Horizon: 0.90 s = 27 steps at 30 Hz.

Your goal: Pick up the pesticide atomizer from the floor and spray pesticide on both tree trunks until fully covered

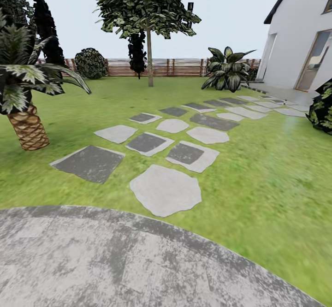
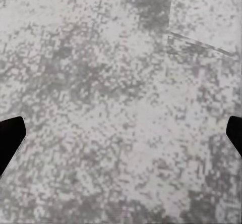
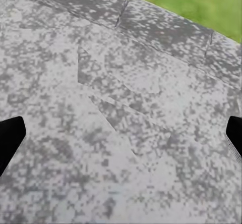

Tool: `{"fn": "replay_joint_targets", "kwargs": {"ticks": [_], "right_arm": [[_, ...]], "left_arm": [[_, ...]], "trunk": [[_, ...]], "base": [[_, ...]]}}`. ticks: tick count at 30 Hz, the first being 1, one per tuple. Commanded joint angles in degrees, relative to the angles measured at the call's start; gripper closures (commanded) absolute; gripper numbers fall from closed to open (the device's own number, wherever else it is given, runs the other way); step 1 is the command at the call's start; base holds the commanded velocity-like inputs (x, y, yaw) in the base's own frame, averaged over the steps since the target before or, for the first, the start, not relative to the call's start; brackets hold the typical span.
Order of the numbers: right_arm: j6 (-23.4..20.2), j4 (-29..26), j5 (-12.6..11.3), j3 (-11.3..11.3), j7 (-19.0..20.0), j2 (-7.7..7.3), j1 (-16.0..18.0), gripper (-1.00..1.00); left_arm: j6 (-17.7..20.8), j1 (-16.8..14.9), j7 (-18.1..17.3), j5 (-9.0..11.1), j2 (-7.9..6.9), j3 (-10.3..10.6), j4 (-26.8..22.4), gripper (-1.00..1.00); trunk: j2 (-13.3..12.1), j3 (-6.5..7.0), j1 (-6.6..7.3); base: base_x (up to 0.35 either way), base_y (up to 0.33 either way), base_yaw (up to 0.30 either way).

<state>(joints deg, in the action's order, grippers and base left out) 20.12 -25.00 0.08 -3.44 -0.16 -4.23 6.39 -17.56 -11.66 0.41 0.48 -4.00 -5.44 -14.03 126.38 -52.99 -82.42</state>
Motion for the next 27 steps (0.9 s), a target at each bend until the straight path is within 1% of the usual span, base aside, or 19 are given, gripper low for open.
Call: {"fn": "replay_joint_targets", "kwargs": {"ticks": [1, 27], "right_arm": [[0.2, 0.0, 0.0, -0.1, 0.0, 0.01, 0.0, -1.0], [0.2, 0.0, 0.0, -0.1, 0.0, 0.01, 0.0, -1.0]], "left_arm": [[-0.2, 0.0, 0.0, 0.0, 0.0, -0.1, 0.1, -1.0], [-0.2, 0.0, 0.1, 0.0, -0.01, -0.1, 0.1, -1.0]], "trunk": [[0.0, -0.05, -0.02], [0.0, -0.05, -0.02]], "base": [[0.339, 0.0, 0.0], [0.339, 0.0, 0.0]]}}
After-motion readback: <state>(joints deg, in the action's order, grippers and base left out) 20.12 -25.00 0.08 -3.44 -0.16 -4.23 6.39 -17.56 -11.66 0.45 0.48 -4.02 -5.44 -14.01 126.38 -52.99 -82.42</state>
